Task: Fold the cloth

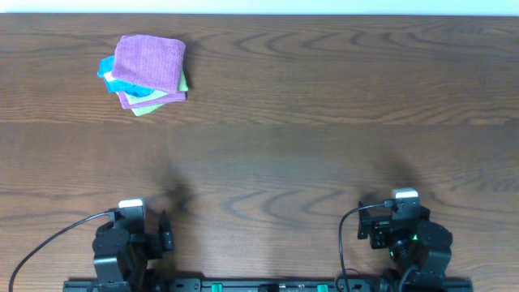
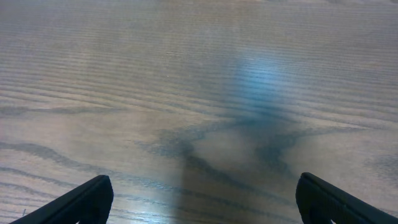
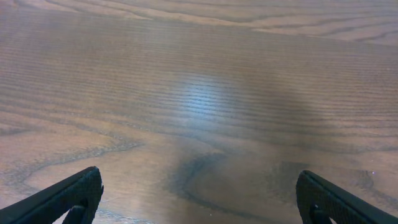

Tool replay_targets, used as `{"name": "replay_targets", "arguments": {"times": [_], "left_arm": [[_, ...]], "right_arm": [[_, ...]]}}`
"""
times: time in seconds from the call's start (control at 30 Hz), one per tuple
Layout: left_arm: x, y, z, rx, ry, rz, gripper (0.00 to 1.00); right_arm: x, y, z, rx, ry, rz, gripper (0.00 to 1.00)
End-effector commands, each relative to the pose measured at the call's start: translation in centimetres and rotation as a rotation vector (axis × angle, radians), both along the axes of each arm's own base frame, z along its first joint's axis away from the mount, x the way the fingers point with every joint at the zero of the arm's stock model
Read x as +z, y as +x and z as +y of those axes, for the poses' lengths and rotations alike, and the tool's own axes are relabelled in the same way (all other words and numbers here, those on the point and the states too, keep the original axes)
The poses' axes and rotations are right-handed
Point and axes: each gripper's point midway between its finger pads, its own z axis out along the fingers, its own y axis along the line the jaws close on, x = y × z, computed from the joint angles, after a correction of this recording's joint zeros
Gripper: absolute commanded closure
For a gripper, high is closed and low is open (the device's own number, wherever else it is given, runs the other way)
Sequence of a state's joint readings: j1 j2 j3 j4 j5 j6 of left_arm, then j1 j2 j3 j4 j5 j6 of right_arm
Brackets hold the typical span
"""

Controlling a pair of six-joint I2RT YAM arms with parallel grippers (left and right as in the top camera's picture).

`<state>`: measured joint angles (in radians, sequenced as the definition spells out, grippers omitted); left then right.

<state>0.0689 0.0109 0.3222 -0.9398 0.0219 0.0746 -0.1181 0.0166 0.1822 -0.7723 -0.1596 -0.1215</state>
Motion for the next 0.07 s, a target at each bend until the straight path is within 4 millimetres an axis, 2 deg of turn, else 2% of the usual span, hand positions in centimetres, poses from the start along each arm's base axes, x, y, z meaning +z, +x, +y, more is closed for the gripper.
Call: {"name": "replay_targets", "arguments": {"times": [0.0, 0.03], "left_arm": [[-1.29, -0.99, 0.12, 0.001, 0.011, 0.061, 0.05], [-1.29, -0.99, 0.12, 0.001, 0.011, 0.061, 0.05]], "right_arm": [[-0.37, 0.01, 0.05, 0.012, -0.015, 0.0, 0.01], [-0.37, 0.01, 0.05, 0.012, -0.016, 0.0, 0.01]]}}
